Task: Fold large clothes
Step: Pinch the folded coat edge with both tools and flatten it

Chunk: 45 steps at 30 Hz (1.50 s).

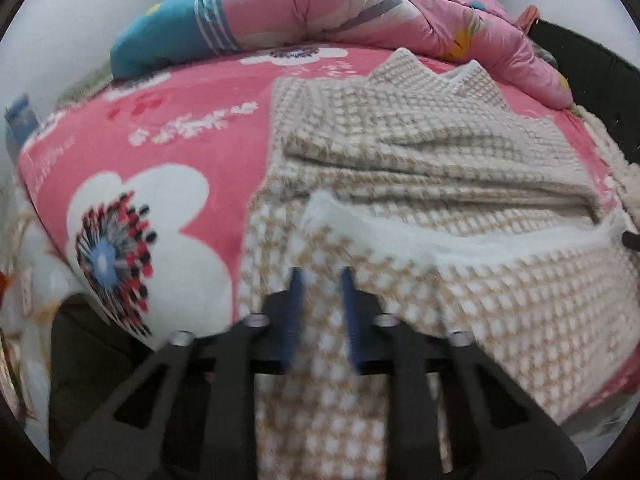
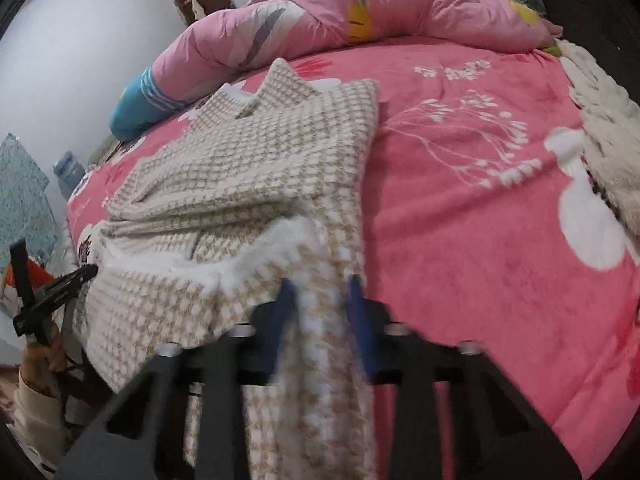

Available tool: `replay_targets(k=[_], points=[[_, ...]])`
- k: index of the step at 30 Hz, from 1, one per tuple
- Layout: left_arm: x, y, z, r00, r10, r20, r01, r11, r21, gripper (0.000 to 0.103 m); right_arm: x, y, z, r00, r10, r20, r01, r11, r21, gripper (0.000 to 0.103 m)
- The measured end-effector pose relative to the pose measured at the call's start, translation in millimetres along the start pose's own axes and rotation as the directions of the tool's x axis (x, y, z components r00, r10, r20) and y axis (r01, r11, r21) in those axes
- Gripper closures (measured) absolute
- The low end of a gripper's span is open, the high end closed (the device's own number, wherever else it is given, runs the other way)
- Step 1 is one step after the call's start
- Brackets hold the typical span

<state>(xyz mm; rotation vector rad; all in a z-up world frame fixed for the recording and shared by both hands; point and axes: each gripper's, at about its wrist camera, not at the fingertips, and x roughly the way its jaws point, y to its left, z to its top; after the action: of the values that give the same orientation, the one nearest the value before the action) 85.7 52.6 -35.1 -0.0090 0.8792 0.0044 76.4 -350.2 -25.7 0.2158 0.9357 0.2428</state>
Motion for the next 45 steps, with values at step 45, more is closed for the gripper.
replay_targets(k=[45], points=[[26,-53,1,0.951,-0.307,-0.034,0.308,0.95,0.05,0.094,79,101,14,0.964,0.16,-0.213,-0.185,0.978,-0.101,0.072]])
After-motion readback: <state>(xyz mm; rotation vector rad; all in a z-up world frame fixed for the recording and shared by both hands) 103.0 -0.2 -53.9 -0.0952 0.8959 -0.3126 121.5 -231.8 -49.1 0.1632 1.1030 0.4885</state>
